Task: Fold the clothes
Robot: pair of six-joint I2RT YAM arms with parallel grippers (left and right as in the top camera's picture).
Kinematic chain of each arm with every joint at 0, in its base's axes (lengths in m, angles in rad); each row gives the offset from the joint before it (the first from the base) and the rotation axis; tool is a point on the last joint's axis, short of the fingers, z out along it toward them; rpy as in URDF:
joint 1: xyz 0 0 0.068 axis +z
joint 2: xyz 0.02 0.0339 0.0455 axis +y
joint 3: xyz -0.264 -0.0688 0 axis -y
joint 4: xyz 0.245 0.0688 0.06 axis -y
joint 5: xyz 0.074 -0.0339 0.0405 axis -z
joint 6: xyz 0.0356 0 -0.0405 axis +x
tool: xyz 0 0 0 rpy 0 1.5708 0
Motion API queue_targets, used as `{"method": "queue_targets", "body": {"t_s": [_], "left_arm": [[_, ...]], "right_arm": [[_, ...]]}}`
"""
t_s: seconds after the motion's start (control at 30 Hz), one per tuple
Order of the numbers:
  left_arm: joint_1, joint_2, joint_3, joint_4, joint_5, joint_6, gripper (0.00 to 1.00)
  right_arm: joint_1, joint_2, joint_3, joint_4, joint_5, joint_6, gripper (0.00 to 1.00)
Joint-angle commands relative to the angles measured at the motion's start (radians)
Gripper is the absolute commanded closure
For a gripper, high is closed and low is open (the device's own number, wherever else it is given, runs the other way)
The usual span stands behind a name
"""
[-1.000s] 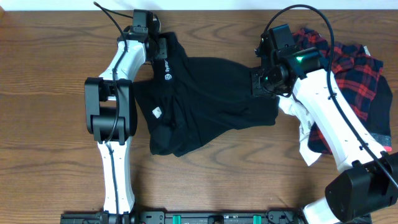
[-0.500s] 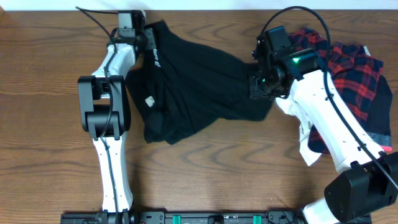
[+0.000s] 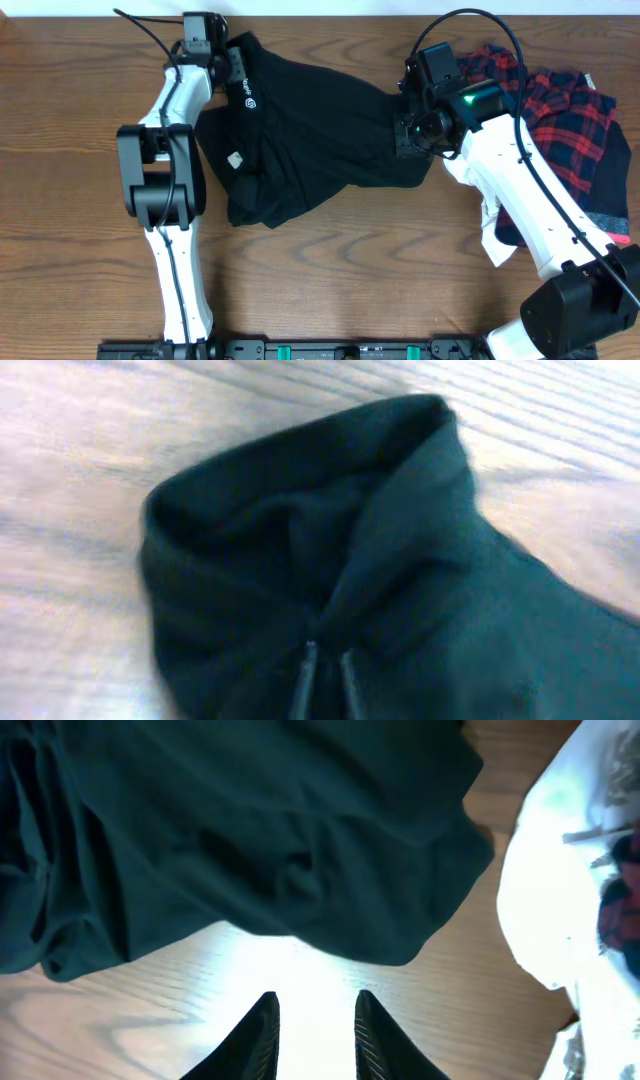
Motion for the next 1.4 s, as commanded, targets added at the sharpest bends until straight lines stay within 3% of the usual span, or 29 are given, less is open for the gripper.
{"method": "queue_targets", "body": {"t_s": [0.0, 0.13, 0.4, 0.5, 0.83, 0.97, 1.37], "left_arm": [[-0.002, -0.198, 0.004, -0.067, 0.006, 0.002, 0.78], [-0.002, -0.341, 0.004, -0.261, 0.006, 0.002, 0.77], [-0.031, -0.439, 0.003, -0.724, 0.007, 0.002, 0.78], [-0.060, -0.438, -0.021, -0.825, 0.007, 0.002, 0.85], [-0.134, -0.438, -0.159, -0.878, 0.007, 0.001, 0.83], [-0.149, -0.438, -0.243, -0.882, 0.007, 0.001, 0.78], [-0.166, -0.438, -0.365, -0.842, 0.051, 0.002, 0.78]], "right_arm": [[-0.002, 0.014, -0.008, 0.018, 0.063, -0.031, 0.79], [-0.007, 0.045, -0.008, 0.046, 0.062, -0.073, 0.89], [-0.010, 0.218, -0.008, 0.013, 0.053, -0.083, 0.91], [-0.010, 0.278, -0.008, 0.013, 0.053, -0.082, 0.91], [-0.011, 0.390, -0.008, 0.007, 0.032, -0.083, 0.89], [-0.019, 0.394, -0.008, 0.032, 0.036, -0.094, 0.89], [-0.025, 0.395, -0.008, 0.098, 0.039, -0.101, 0.89]]}}
